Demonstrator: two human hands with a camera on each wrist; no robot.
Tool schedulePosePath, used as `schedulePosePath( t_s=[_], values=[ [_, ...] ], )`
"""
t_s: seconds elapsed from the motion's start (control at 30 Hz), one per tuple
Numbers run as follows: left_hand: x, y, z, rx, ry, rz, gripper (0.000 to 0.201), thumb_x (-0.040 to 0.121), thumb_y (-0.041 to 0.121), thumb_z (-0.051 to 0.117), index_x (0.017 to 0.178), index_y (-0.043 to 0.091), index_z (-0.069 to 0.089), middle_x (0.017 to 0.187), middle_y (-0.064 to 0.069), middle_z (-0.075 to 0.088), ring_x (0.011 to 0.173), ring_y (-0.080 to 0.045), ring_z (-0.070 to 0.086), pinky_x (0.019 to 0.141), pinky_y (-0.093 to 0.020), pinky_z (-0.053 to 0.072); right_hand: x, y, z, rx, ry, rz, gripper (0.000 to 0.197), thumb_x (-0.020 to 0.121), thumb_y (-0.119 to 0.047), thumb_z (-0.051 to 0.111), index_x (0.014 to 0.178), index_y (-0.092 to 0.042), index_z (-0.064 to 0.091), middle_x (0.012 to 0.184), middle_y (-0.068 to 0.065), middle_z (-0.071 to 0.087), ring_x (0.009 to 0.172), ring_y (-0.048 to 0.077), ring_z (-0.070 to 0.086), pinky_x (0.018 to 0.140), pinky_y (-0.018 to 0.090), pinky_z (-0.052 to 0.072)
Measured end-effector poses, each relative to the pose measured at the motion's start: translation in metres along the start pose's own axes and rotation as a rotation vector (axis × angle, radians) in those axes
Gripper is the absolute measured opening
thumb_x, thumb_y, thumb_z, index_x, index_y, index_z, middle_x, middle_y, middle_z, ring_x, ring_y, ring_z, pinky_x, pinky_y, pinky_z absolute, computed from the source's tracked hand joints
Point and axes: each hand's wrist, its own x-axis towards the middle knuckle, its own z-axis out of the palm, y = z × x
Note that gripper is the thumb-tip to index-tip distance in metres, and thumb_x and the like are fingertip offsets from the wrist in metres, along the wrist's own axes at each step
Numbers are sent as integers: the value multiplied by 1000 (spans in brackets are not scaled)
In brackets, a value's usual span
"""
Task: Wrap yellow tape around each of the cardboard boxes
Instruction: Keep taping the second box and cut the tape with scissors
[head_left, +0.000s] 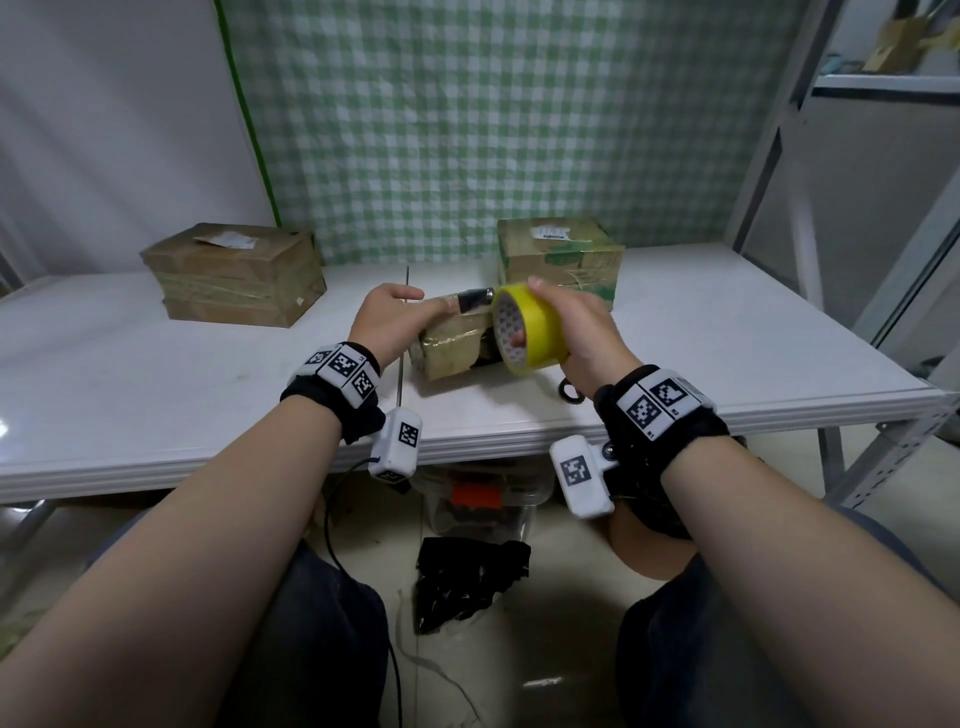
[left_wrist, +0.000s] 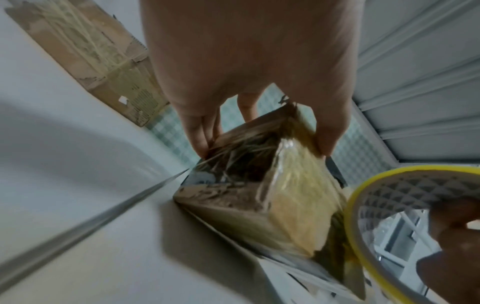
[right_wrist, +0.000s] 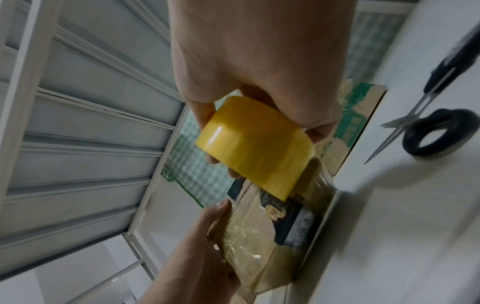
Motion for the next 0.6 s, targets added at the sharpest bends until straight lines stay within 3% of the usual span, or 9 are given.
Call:
schedulePosePath(
  t_s=[0.1, 0.13, 0.23, 0.3, 0.37, 0.43, 0.53, 0.6],
  values=[
    [1, 5, 0, -65, -24, -67, 54, 59, 58, 83, 84, 13, 68, 84, 2, 68, 79, -17, 63, 75, -30, 50, 3, -6, 1, 82, 10, -119, 19, 83, -32, 77, 74, -15, 76, 88, 4, 68, 88, 27, 64, 88, 51, 52],
    [1, 6, 0, -83, -38, -90, 52, 61, 59, 82, 83, 14, 68, 81, 1, 66, 77, -18, 61, 73, -30, 49, 4, -6, 1, 100, 7, -163, 18, 79, -34, 77, 73, -17, 77, 88, 6, 68, 89, 29, 63, 90, 54, 51],
    [-5, 11, -3, -107, -77, -191, 55, 73, 58, 79, 104, 13, 73, 89, 3, 68, 83, -17, 62, 65, -25, 48, 4, -4, 0, 97, -31, -253, 15, 78, -35, 75, 81, -21, 79, 93, 11, 71, 94, 36, 63, 97, 62, 49],
    [-7, 13, -6, -103, -99, -243, 58, 77, 59, 76, 114, 14, 69, 97, 1, 68, 82, -17, 62, 50, -19, 47, 4, -2, 0, 72, -37, -292, 15, 80, -31, 72, 88, -20, 77, 93, 8, 73, 94, 28, 66, 91, 49, 54],
    [-9, 15, -10, -115, -119, -273, 59, 81, 59, 74, 118, 15, 66, 105, -3, 69, 82, -18, 63, 40, -16, 44, 6, 1, 2, 6, -46, -316, 8, 91, -22, 68, 96, -18, 73, 91, 2, 73, 84, 9, 68, 77, 23, 54],
    [-11, 14, -11, -150, -130, -293, 54, 86, 58, 70, 119, 15, 65, 105, -3, 70, 84, -16, 64, 47, -21, 49, 11, 6, 5, -83, -44, -315, 10, 99, -19, 64, 104, -14, 71, 94, -4, 72, 79, -3, 67, 71, 12, 49],
    [-8, 12, -9, -180, -57, -270, 47, 91, 50, 68, 118, 11, 64, 100, -1, 67, 88, -16, 64, 64, -31, 56, 23, 13, 10, -141, -53, -305, 13, 100, -27, 64, 108, -19, 70, 105, -2, 75, 97, 10, 71, 90, 29, 56],
    [-4, 14, -8, -136, 56, -157, 37, 90, 41, 73, 115, 14, 65, 106, -1, 67, 98, -19, 64, 86, -37, 57, 29, 13, 15, -145, -48, -304, 11, 100, -29, 64, 106, -21, 70, 106, -1, 75, 101, 15, 71, 95, 36, 56]
  ],
)
